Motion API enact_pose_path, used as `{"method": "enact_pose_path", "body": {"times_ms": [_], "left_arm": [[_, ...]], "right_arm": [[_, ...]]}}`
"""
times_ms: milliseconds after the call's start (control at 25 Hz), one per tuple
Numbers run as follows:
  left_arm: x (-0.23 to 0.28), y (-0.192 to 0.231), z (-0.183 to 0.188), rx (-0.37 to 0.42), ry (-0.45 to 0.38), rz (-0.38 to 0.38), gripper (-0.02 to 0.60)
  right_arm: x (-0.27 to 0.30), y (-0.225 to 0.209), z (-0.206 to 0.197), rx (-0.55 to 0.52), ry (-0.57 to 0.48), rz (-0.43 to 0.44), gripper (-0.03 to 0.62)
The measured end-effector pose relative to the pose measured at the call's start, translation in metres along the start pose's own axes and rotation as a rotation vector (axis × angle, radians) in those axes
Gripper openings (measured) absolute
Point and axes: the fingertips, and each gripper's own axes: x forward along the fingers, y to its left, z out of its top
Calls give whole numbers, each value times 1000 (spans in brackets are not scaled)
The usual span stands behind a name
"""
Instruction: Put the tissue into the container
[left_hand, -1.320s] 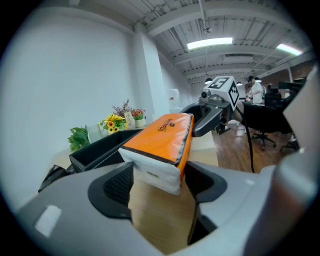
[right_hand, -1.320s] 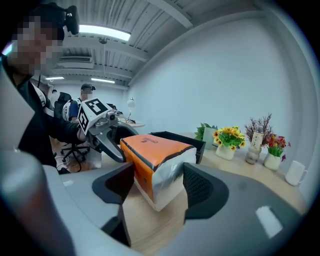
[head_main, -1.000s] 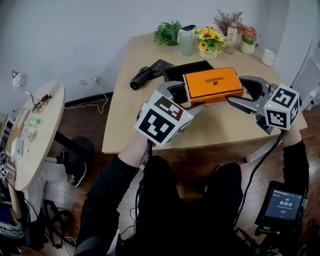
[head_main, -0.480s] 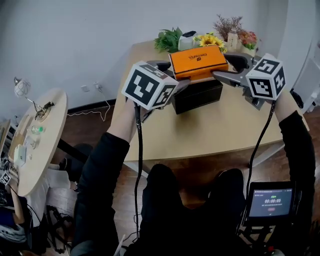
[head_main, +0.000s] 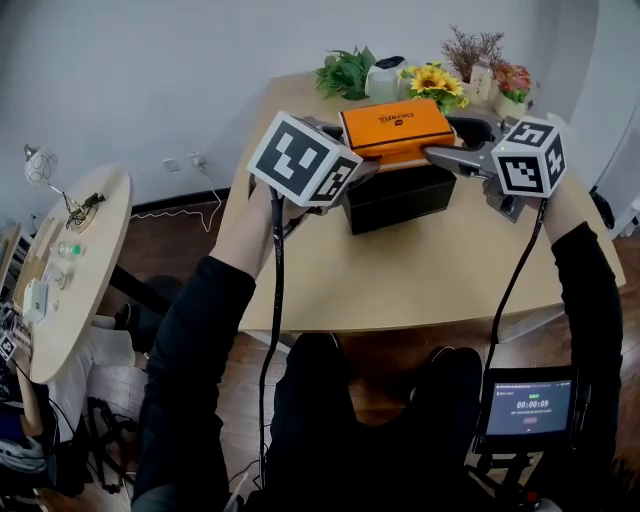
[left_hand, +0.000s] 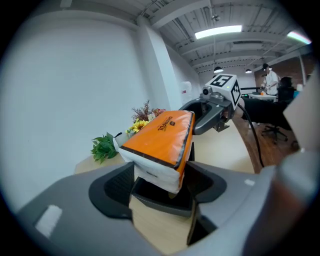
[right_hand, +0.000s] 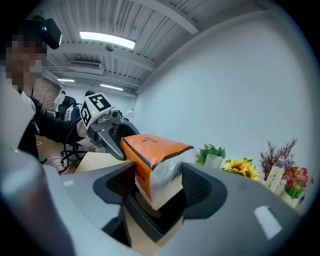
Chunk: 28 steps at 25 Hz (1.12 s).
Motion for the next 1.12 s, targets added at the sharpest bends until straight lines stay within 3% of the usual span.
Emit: {"method": "enact_pose_path", "body": {"times_ms": [160,360,1120], "left_arm": [[32,13,-10,-9,54,-19,295],[40,8,-20,-14,95,-55,285],[51,5,-46,-20,156,-114,279]], "right_arm": [[19,-28,-25,21,24,53,296],[26,-31,-41,33,56,106,296],[43,-29,-72,51,88,145,296]]}}
